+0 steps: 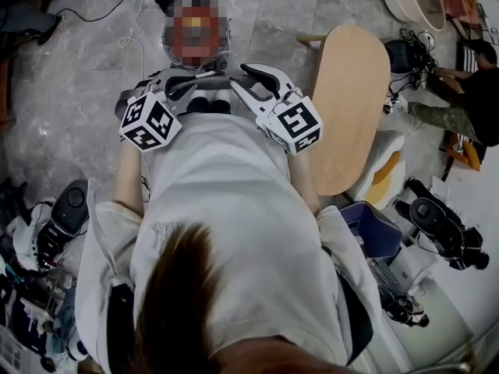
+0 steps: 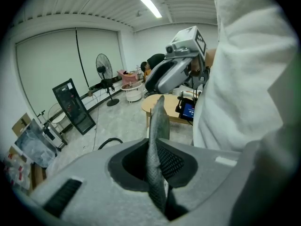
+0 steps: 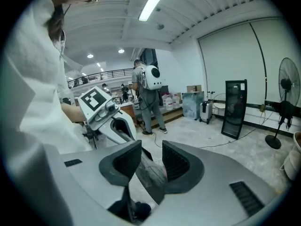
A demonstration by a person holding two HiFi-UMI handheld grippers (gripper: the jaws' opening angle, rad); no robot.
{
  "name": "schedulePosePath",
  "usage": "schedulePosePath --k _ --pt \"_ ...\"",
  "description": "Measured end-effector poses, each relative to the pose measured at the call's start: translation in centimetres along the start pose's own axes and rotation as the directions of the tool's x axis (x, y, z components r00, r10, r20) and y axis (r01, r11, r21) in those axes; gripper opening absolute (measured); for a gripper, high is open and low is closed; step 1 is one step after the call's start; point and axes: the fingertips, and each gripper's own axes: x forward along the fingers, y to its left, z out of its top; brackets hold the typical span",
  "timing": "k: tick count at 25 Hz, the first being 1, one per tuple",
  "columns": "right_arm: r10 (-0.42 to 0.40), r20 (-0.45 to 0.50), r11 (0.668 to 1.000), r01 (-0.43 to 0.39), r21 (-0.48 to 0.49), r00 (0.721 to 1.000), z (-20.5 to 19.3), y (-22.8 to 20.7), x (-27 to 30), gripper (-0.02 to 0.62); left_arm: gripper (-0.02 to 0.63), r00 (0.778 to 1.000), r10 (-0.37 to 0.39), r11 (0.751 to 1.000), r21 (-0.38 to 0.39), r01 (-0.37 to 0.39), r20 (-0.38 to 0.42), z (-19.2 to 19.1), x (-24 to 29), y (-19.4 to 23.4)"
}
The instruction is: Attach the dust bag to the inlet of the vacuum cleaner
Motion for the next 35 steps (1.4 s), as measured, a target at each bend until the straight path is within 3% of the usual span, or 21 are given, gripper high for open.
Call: schedulePosePath --k 4,10,16,20,23,26,31,35 --pt "0.047 -0.106 0.995 -0.055 -0.081 0.993 -2.3 -0.2 1.2 0.155 0.038 0.999 -0.042 0.999 0.019 0.042 0.001 0.4 1.3 -0.4" --pt "0.137 -0.283 0.965 -0.192 -0.178 0.949 -7.0 -0.5 2.1 0.134 0.040 0.995 -0.077 0.995 0.061 0.081 -0.064 0.1 4.5 -1.5" --pt "0.167 -0.465 0.899 -0.328 -0.290 0.870 -11.8 -0.4 2.7 0.128 0.038 0.993 -0.091 0.996 0.003 0.092 -0.072 -0.7 7.8 -3.1" --pt "0.167 -0.552 0.870 -0.385 -0.307 0.817 -15.5 -1.3 3.2 0.063 0.038 0.990 -0.110 0.992 -0.067 0.105 -0.082 -2.2 10.7 -4.9" --pt "0.169 -0.602 0.866 -0.409 -0.288 0.780 -18.5 -2.2 4.2 0.054 0.039 0.988 -0.119 0.986 -0.128 0.106 -0.098 -3.9 13.3 -5.6" --pt "0.193 -0.634 0.883 -0.414 -0.220 0.749 -21.6 -3.1 5.9 0.052 0.040 0.984 -0.125 0.979 -0.176 0.102 -0.124 -6.3 16.2 -5.9" --pt "0.267 -0.679 0.909 -0.413 -0.059 0.684 -26.5 -4.1 8.7 0.064 0.040 0.978 -0.145 0.974 -0.195 0.114 -0.152 -10.1 20.3 -6.1" --pt "0.305 -0.710 0.903 -0.429 0.004 0.634 -29.6 -4.3 10.8 0.069 0.039 0.974 -0.159 0.971 -0.204 0.124 -0.164 -13.0 22.6 -6.4"
